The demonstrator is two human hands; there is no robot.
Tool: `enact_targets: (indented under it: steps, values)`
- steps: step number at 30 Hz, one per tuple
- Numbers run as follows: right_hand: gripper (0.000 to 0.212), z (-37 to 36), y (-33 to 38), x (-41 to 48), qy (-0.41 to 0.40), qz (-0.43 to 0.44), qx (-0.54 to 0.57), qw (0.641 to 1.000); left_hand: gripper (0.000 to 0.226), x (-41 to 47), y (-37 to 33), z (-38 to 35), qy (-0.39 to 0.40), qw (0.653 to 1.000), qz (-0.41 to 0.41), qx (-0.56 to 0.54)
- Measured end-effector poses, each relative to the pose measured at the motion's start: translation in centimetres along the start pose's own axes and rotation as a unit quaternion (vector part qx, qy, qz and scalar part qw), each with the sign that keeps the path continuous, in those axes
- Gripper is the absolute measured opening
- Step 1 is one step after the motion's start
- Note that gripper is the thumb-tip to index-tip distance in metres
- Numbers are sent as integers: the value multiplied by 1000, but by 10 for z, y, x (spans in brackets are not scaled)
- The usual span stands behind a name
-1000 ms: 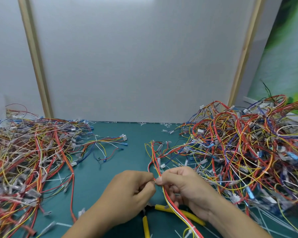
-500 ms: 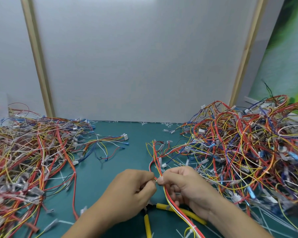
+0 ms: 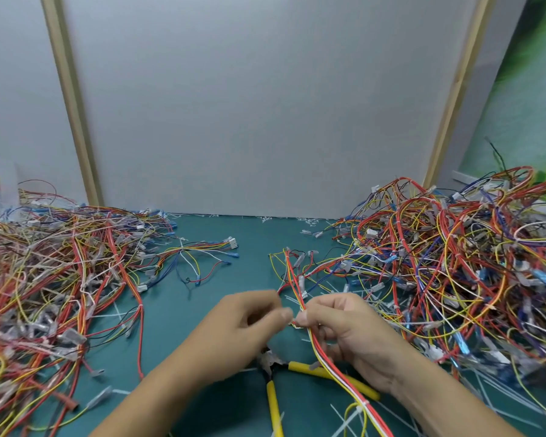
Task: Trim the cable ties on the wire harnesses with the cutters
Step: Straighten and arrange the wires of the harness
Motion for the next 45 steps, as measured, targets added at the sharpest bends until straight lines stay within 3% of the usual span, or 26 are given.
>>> enact_targets:
  steps: [2, 5, 14, 17, 19, 21, 23, 28, 31, 38, 45]
  values:
    - [17, -3, 2, -2, 9, 15, -3, 1000, 39, 6, 7, 7, -60, 991, 53, -106]
    - [16, -10, 5, -5, 42, 34, 3, 999, 38, 12, 21, 13, -123, 968, 131, -174]
    - [16, -26, 7, -13, 142, 57, -73, 985, 25, 9, 20, 6, -105, 929, 148, -322]
    - [26, -22, 11, -13, 100, 62, -90, 989, 13, 7, 14, 8, -103, 913, 134, -373]
    - [35, -7, 16, -10, -12, 91, -73, 993, 12, 6, 9, 9, -85, 909, 116, -392]
    - [26, 8, 20, -9, -124, 130, -60, 982, 11, 5, 4, 6, -54, 914, 94, -392]
    - [6, 12, 23, -9, -164, 158, -56, 972, 11, 4, 1, 2, -23, 920, 76, -385]
    - [2, 2, 21, -10, -111, 185, -59, 975, 17, 3, -5, -3, 10, 928, 47, -368]
    - [15, 5, 20, -10, -124, 201, -58, 970, 19, 3, -6, -3, 7, 940, 46, -337]
    - [20, 0, 19, -13, -116, 226, -117, 960, 28, 2, -6, 0, -44, 952, 63, -297]
    - [19, -1, 23, -17, -108, 240, -185, 947, 14, 2, -8, 10, -56, 961, 43, -266]
Point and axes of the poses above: each hand's wrist, its own x-axis towards the middle knuckle, its own z-axis out of the back of the hand, y = z × x, the point moved 5 cm from there along x, towards the middle knuckle, and after that the axes turned 5 degrees about -x, right-handed, at the moved point
